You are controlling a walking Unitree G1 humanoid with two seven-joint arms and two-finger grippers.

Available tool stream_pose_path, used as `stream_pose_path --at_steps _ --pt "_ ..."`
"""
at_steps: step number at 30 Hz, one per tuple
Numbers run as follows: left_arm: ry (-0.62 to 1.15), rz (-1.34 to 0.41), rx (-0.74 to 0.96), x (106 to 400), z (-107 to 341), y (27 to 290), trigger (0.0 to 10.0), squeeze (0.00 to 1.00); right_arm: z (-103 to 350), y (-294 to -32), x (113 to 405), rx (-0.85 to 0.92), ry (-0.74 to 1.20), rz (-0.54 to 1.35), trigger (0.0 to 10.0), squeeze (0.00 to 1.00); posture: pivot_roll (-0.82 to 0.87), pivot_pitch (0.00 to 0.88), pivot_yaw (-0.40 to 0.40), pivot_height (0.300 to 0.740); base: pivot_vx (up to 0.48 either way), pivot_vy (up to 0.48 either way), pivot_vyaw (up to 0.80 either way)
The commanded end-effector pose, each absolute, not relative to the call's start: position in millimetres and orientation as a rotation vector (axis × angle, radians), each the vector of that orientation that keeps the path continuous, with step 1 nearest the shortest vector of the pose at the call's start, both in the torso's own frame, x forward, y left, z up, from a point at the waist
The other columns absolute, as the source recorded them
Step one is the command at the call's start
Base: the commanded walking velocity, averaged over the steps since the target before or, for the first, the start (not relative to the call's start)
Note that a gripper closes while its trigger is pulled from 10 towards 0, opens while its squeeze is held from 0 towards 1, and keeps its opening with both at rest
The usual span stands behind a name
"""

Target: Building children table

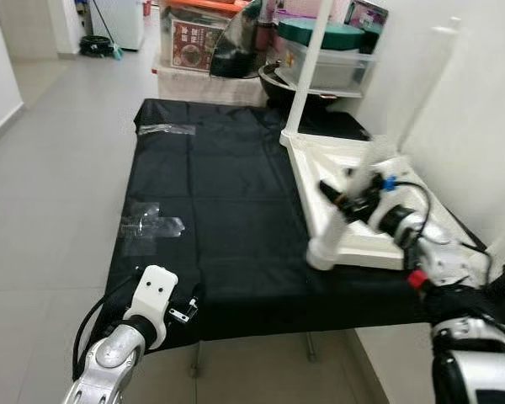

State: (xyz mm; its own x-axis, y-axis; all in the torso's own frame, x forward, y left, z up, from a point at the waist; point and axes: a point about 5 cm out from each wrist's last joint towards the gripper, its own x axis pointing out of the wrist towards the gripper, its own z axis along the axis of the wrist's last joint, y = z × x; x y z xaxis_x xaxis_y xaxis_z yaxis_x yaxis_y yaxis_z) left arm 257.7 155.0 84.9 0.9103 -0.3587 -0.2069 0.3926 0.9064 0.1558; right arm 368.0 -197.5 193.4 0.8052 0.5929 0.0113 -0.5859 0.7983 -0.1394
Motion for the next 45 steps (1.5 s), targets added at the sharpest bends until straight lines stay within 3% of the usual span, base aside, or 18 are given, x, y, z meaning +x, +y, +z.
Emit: stream_pose_path --at_steps 1,6,12,13,14,15,16,19,23,25,27,29,30,32,41,42,44,45 --pt "0.235 -0.399 0.204 253 73 155 10.0 0.0 193 -188 365 -0.143 -0.06 0.697 10.0 0.0 0.07 0.0 -0.169 0.74 0.0 0.0 0.0" --pt "0.236 -0.408 0.205 254 73 152 10.0 0.0 201 -152 354 -0.11 -0.129 0.837 10.0 0.0 0.06 0.0 -0.16 0.74 0.0 0.0 0.0" --pt "0.233 -0.413 0.205 256 73 150 10.0 0.0 189 -150 357 -0.125 -0.101 0.816 10.0 0.0 0.06 0.0 -0.163 0.74 0.0 0.0 0.0" --pt "0.233 -0.411 0.204 256 73 150 10.0 0.0 187 -152 359 -0.115 -0.095 0.79 5.0 0.0 0.06 0.0 -0.166 0.74 0.0 0.0 0.0" --pt "0.232 -0.41 0.204 256 73 151 10.0 0.0 186 -153 361 -0.108 -0.09 0.771 1.1 0.0 0.06 0.0 -0.166 0.74 0.0 0.0 0.0" --pt "0.232 -0.41 0.204 256 73 151 10.0 0.0 186 -153 361 -0.108 -0.09 0.771 1.1 0.0 0.06 0.0 -0.166 0.74 0.0 0.0 0.0" --pt "0.232 -0.409 0.204 256 73 151 10.0 0.0 183 -156 363 -0.121 -0.075 0.731 0.0 0.0 0.06 0.0 -0.168 0.74 0.0 0.0 0.0" --pt "0.234 -0.407 0.203 255 72 151 10.0 0.0 171 -173 373 -0.193 0.019 0.487 0.0 0.0 0.06 0.0 -0.17 0.74 0.0 0.0 0.0" --pt "0.233 -0.406 0.2 254 72 150 10.0 0.0 154 -212 379 -0.211 0.182 0.026 0.0 0.0 0.06 0.0 -0.172 0.74 0.0 0.0 0.0" --pt "0.233 -0.405 0.2 253 72 150 10.0 0.0 145 -234 375 -0.163 0.233 -0.183 0.0 0.0 0.06 0.0 -0.173 0.74 0.0 0.0 0.0" --pt "0.233 -0.405 0.2 253 72 150 10.0 0.0 145 -234 375 -0.163 0.233 -0.183 0.0 0.0 0.06 0.0 -0.173 0.74 0.0 0.0 0.0" --pt "0.234 -0.4 0.201 252 72 153 10.0 0.0 133 -262 355 -0.105 0.244 -0.497 0.0 0.0 0.06 0.0 -0.172 0.74 0.0 0.0 0.0" --pt "0.234 -0.4 0.201 252 72 153 10.0 0.0 133 -262 355 -0.105 0.244 -0.497 0.0 0.0 0.06 0.0 -0.172 0.74 0.0 0.0 0.0" --pt "0.237 -0.397 0.201 251 72 155 10.0 0.0 129 -266 336 -0.111 0.23 -0.674 0.0 0.0 0.06 0.0 -0.167 0.74 0.0 0.0 0.0" --pt "0.242 -0.407 0.199 250 71 151 10.0 0.0 115 -265 321 -0.119 0.306 -0.834 0.0 0.0 0.05 0.0 -0.164 0.74 0.0 0.0 0.0" --pt "0.242 -0.408 0.197 250 71 151 10.0 0.0 112 -263 323 -0.087 0.331 -0.824 10.0 0.0 0.05 0.0 -0.162 0.74 0.0 0.0 0.0" --pt "0.243 -0.409 0.199 250 71 152 10.0 0.0 117 -258 328 -0.03 0.286 -0.769 10.0 0.0 0.05 0.0 -0.162 0.74 0.0 0.0 0.0" --pt "0.244 -0.408 0.2 250 71 153 10.0 0.0 129 -252 337 0.007 0.216 -0.679 10.0 1.0 0.05 0.0 -0.163 0.74 0.0 0.0 0.0"
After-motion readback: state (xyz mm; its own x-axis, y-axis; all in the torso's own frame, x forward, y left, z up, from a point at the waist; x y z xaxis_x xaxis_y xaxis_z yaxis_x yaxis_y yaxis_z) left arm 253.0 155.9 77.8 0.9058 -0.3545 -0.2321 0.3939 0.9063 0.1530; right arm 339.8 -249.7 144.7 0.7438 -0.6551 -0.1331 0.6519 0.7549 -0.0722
